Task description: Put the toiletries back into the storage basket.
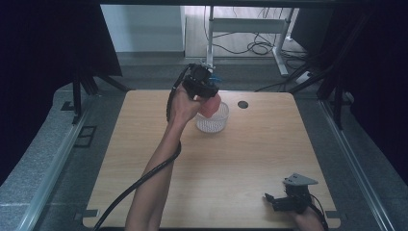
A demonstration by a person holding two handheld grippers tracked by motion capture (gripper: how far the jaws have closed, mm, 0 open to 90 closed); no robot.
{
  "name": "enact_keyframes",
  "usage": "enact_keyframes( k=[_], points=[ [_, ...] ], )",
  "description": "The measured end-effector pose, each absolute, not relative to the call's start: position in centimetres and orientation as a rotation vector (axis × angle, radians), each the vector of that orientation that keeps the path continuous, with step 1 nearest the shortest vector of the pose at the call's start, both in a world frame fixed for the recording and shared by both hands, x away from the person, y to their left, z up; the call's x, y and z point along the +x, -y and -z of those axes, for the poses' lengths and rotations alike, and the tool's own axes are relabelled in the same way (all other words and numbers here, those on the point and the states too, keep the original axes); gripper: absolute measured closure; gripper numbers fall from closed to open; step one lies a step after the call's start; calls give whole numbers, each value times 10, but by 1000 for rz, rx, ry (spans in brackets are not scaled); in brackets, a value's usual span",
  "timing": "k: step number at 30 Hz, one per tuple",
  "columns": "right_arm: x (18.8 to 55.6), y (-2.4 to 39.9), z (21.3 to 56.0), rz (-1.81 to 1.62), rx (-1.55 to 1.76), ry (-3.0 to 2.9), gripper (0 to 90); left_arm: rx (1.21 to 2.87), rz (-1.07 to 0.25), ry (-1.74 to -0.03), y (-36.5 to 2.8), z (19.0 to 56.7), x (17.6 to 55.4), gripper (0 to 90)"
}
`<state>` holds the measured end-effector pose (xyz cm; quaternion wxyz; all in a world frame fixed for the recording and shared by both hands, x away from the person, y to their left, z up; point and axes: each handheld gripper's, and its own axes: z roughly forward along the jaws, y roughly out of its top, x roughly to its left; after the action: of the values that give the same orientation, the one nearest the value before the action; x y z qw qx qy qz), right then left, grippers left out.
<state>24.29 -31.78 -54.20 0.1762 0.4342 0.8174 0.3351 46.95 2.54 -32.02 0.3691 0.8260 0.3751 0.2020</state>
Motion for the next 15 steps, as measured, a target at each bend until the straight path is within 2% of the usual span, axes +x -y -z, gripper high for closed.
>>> enact_keyframes(
  k=[15],
  points=[
    [243, 318, 542, -950, 1226, -2317, 0, 2093, -534, -991, -14, 337, 485, 527]
  ],
)
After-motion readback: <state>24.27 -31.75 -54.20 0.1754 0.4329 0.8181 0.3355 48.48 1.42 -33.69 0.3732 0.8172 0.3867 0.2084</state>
